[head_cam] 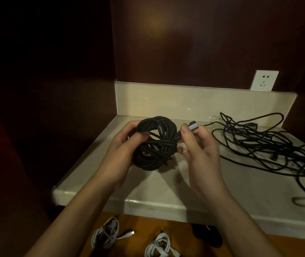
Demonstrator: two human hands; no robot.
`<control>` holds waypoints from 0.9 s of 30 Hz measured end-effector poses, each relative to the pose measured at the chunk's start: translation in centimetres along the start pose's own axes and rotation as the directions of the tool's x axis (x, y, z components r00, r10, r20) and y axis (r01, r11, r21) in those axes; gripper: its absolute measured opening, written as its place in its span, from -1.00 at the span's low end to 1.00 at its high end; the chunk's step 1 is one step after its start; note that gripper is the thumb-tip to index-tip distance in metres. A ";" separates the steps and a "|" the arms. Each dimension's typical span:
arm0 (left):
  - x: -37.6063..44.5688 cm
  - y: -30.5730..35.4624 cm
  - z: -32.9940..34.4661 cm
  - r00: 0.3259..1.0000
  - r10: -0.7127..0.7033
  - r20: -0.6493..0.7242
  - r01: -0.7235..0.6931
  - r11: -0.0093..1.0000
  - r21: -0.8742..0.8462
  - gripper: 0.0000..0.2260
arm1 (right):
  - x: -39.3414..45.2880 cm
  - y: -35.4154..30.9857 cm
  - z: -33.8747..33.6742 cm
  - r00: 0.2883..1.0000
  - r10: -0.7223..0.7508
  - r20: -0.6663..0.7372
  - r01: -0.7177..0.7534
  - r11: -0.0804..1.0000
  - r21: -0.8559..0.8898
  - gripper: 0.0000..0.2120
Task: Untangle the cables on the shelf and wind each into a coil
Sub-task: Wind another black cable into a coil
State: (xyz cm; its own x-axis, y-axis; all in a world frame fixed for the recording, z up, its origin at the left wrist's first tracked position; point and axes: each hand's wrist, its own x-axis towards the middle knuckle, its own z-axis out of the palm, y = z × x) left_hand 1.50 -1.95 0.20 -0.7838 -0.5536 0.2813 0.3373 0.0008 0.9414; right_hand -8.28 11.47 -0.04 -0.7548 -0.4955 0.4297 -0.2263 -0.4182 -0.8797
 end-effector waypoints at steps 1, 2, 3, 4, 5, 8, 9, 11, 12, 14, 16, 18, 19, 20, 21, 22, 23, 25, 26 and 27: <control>-0.1 -0.1 -0.1 1.000 0.004 0.003 -0.004 1.000 0.004 -0.77 | -0.1 0.0 -0.3 1.000 0.018 0.008 -0.018 0.998 -0.056 -0.81; -0.3 -0.4 -0.3 1.000 0.008 0.002 -0.008 1.000 0.012 -0.74 | -0.3 0.0 -0.5 0.999 0.045 0.028 -0.042 0.994 -0.105 -0.79; -0.5 -0.7 -0.3 1.000 0.011 0.000 -0.011 1.000 0.016 -0.72 | -0.6 0.0 -0.9 0.995 0.075 0.065 -0.066 0.988 -0.138 -0.77; -0.8 -1.0 -0.3 1.000 0.011 -0.002 -0.011 1.000 0.015 -0.69 | -1.0 -0.1 -1.2 0.988 0.102 0.115 -0.083 0.984 -0.155 -0.74; -1.1 -1.3 -0.2 1.000 0.012 -0.004 -0.012 1.000 0.016 -0.67 | -1.5 -0.1 -1.4 0.978 0.125 0.166 -0.100 0.983 -0.152 -0.69; -2.1 -2.2 0.8 1.000 0.029 0.010 -0.030 0.998 0.055 -0.70 | -2.7 0.2 -2.0 0.964 0.132 0.229 -0.099 0.983 -0.152 -0.50; -2.5 -2.3 1.3 0.999 0.037 0.027 -0.038 0.997 0.070 -0.72 | -3.1 0.2 -2.2 0.969 0.115 0.220 -0.080 0.984 -0.162 -0.49; -3.3 -2.5 2.3 0.996 0.051 0.071 -0.059 0.993 0.106 -0.68 | -3.7 0.0 -3.1 0.980 0.078 0.183 -0.049 0.986 -0.158 -0.51; -3.6 -2.7 2.6 0.993 0.059 0.104 -0.072 0.990 0.125 -0.66 | -4.2 -0.2 -3.7 0.984 0.059 0.168 -0.033 0.987 -0.154 -0.53; -4.2 -3.3 3.3 0.980 0.061 0.190 -0.093 0.981 0.169 -0.60 | -5.3 -0.6 -5.2 0.990 0.039 0.134 -0.018 0.989 -0.149 -0.57; -4.8 -3.8 3.9 0.958 0.026 0.286 -0.088 0.975 0.206 -0.56 | -6.5 -1.0 -6.9 0.994 0.039 0.102 -0.026 0.991 -0.131 -0.60; -5.4 -4.1 4.6 0.927 -0.029 0.374 -0.052 0.978 0.204 -0.56 | -7.7 -1.2 -8.5 0.996 0.046 0.082 -0.034 0.989 -0.145 -0.63; -5.7 -4.4 5.0 0.913 -0.053 0.403 -0.032 0.979 0.203 -0.57 | -8.3 -1.2 -9.3 0.996 0.051 0.075 -0.038 0.986 -0.165 -0.64; -6.0 -4.5 5.5 0.901 -0.076 0.428 -0.018 0.977 0.211 -0.58 | -8.9 -1.1 -10.2 0.996 0.055 0.069 -0.041 0.982 -0.186 -0.63; -6.3 -4.8 5.9 0.890 -0.092 0.447 -0.015 0.973 0.231 -0.59 | -9.5 -1.0 -10.9 0.996 0.060 0.062 -0.046 0.978 -0.205 -0.62; -6.6 -5.0 6.5 0.879 -0.107 0.465 -0.015 0.968 0.250 -0.62 | -10.1 -0.8 -11.8 0.997 0.063 0.052 -0.050 0.974 -0.221 -0.61; -6.9 -5.2 7.0 0.868 -0.119 0.482 -0.014 0.965 0.264 -0.65 | -10.7 -0.7 -12.6 0.997 0.064 0.044 -0.052 0.970 -0.237 -0.61; -7.5 -6.2 8.0 0.843 -0.149 0.517 0.006 0.964 0.267 -0.66 | -11.9 -0.6 -14.3 0.997 0.062 0.036 -0.049 0.958 -0.283 -0.59; -7.8 -6.7 8.4 0.832 -0.164 0.530 0.015 0.962 0.273 -0.64 | -12.4 -0.5 -15.1 0.997 0.067 0.039 -0.052 0.949 -0.310 -0.56; -8.2 -7.2 8.8 0.827 -0.176 0.534 0.017 0.957 0.290 -0.62 | -13.0 -0.3 -16.0 0.996 0.081 0.042 -0.062 0.940 -0.337 -0.54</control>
State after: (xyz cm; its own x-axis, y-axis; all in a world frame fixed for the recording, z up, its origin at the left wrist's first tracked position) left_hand 0.91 9.91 -7.21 -0.9860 -0.0137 0.1659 0.1582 0.2326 0.9596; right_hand -8.26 30.17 -8.57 -0.7442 -0.5593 0.3653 -0.3729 -0.1059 -0.9218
